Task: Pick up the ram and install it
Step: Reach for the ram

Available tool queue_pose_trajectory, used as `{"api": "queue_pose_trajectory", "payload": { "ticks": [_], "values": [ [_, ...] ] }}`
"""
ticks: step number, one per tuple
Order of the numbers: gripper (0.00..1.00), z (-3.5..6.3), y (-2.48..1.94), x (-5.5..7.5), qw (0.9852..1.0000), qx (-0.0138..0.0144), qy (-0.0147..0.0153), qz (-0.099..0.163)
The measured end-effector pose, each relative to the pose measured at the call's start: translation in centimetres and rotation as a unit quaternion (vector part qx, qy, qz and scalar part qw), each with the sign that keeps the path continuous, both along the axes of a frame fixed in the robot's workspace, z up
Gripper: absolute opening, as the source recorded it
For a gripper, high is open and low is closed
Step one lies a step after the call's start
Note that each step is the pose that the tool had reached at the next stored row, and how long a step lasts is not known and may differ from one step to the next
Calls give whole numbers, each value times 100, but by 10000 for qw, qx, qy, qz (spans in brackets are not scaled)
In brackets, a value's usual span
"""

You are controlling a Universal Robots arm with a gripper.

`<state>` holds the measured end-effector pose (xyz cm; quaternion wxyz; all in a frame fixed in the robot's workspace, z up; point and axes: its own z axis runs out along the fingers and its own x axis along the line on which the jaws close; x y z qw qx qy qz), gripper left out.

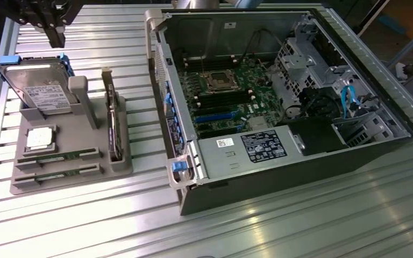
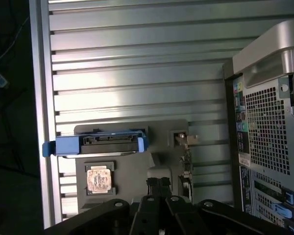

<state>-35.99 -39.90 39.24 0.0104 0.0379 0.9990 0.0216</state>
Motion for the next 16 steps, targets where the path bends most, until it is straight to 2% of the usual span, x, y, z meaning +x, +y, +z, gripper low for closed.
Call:
{"api": "queue_pose_trajectory", "payload": {
  "ticks": [8,16],
  "values": [
    [11,-1,0,-181,10000,0,9,0],
    [11,-1,0,-191,10000,0,9,0]
  ]
}}
